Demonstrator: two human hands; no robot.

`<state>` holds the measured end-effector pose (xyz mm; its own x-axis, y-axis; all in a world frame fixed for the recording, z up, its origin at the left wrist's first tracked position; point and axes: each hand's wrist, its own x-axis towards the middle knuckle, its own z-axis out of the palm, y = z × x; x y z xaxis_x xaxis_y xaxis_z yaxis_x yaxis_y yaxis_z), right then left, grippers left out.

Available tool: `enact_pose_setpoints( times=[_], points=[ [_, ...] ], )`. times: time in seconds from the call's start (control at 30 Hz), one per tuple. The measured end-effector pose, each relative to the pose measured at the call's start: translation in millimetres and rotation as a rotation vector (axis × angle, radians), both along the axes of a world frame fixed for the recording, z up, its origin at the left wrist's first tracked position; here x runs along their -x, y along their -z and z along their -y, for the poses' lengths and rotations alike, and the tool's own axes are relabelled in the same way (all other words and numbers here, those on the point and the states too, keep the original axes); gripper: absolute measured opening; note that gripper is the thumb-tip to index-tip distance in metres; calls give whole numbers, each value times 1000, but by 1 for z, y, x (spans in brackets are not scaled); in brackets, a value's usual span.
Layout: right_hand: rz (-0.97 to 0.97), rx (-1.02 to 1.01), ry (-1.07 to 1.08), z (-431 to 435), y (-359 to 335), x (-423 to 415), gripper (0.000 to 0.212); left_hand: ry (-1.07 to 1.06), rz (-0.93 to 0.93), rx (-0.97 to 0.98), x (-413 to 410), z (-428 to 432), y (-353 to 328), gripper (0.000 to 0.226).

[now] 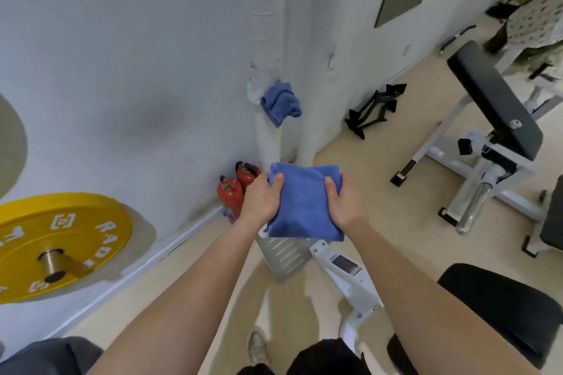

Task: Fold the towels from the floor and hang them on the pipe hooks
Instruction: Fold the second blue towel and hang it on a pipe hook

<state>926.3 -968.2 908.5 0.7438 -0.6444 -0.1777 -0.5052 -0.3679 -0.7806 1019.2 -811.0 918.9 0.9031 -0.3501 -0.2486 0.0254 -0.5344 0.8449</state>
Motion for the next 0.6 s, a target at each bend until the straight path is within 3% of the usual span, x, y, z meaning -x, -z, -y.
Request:
enact_pose_setpoints(
  times=[0.3,0.6],
  points=[
    [-59,-83,-73,132,21,-99,24,50,-28,-39,-105,129,16,31],
    [-135,4,-213,304,65,-233,16,-59,-120,-87,-216,303,51,20]
  ],
)
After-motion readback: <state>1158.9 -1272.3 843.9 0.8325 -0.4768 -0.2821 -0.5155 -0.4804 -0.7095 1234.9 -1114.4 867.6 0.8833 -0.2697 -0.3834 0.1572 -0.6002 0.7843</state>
